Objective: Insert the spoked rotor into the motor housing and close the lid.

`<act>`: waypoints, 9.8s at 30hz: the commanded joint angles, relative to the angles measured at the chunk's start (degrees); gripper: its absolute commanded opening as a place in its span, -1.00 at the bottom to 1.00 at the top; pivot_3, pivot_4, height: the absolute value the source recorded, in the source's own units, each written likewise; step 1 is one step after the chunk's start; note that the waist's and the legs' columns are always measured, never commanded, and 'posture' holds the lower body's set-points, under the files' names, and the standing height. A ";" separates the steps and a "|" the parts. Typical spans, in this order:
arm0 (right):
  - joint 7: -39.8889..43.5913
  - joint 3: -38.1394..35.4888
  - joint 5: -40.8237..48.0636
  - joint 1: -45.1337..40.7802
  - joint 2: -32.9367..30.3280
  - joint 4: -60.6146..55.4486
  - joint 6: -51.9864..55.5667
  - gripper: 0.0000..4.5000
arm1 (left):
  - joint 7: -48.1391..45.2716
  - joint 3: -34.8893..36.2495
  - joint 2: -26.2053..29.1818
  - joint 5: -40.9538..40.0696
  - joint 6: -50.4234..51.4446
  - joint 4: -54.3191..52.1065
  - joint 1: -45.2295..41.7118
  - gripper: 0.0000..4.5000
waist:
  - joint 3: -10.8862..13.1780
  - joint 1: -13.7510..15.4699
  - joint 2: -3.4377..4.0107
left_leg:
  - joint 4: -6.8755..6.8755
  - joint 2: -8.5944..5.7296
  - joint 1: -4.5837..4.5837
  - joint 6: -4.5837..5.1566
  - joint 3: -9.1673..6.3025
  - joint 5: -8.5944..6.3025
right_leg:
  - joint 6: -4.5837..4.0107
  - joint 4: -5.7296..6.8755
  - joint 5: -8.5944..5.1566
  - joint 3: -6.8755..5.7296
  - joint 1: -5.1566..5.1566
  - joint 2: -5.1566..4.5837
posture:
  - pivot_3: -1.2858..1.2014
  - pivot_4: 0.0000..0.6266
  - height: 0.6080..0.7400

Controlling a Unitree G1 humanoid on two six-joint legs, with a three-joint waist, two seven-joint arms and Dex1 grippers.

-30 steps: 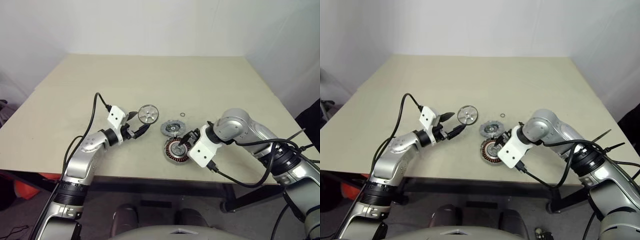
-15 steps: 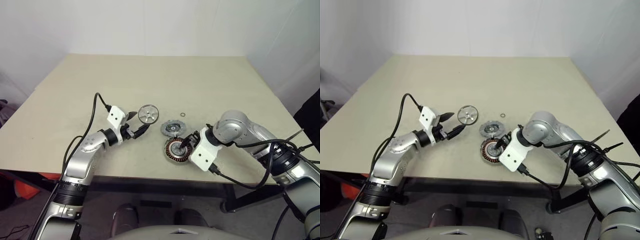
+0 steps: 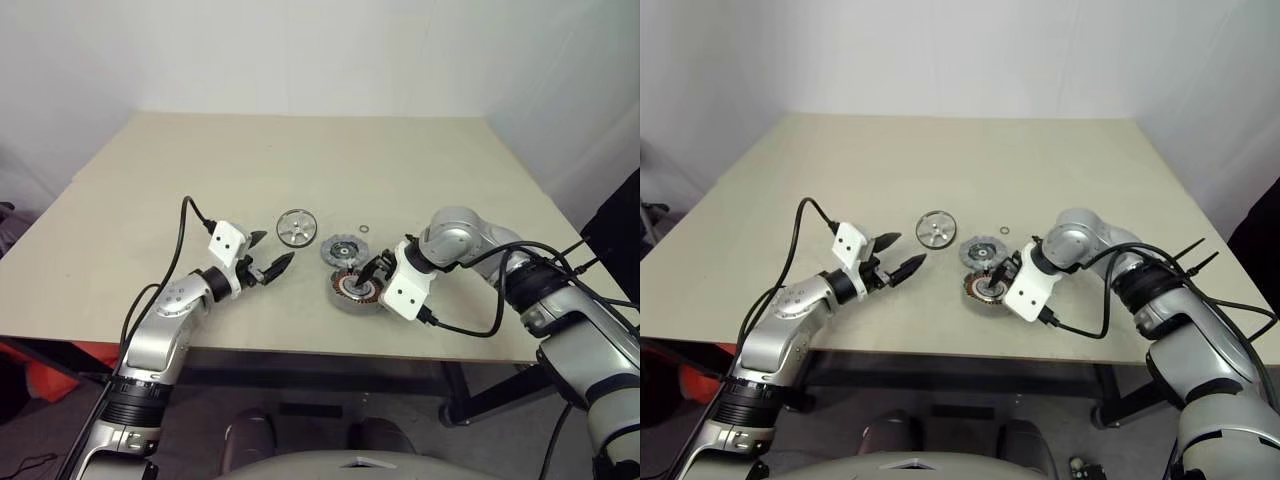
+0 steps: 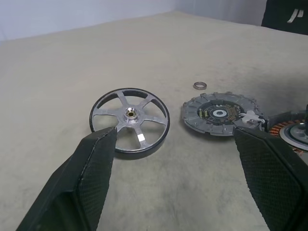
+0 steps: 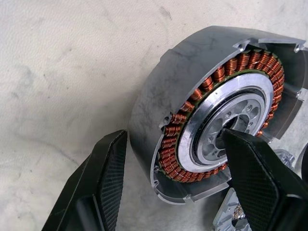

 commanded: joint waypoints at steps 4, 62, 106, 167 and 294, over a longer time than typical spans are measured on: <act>-2.02 1.40 -4.78 -2.99 -0.25 8.58 -3.39 -0.11 | 0.71 1.23 0.50 0.03 -0.62 -1.54 -0.95 0.80 | -0.02 -0.34 -0.05 | 0.06 -0.01 0.03 0.00 -0.06 0.00 | 0.05 -0.02 -0.03 -0.04 0.02 -0.01 | 0.03 -1.00 1.00; -3.44 -10.25 -6.08 10.32 -15.30 -22.03 25.76 0.04 | -3.65 -0.57 0.11 2.65 -2.05 5.57 -4.73 0.80 | 0.13 0.92 0.00 | 0.11 -0.12 -0.78 0.49 -0.02 -0.27 | -0.27 0.03 0.04 -0.89 -0.43 -0.75 | 0.03 -1.00 1.00; -24.36 -29.83 9.77 -12.17 17.25 10.86 80.00 0.98 | -2.90 -0.86 0.10 3.73 -1.86 5.47 -5.24 0.80 | 0.15 1.12 0.09 | 0.18 -0.11 -0.86 0.20 -0.03 -0.10 | -0.30 0.13 0.04 -1.07 -0.47 -0.78 | 0.03 -1.00 1.00; -27.62 -27.64 9.89 -15.30 20.90 36.69 71.55 -0.44 | -2.30 -1.11 0.93 3.95 -0.81 2.84 -3.45 0.80 | 0.18 0.92 0.13 | 0.15 -0.06 -0.71 0.03 -0.05 -0.01 | -0.47 0.71 -0.08 -1.06 -0.64 -0.78 | 0.03 -1.00 1.00; -26.05 -23.83 23.35 24.99 -6.73 -45.15 97.53 -0.99 | -3.55 -1.57 -0.89 4.04 -2.50 7.24 -6.13 0.80 | 0.27 1.22 0.22 | -0.57 -0.18 -0.18 -0.42 -0.12 0.28 | -0.38 0.09 -0.17 -1.06 -0.07 -0.78 | 0.03 -1.00 1.00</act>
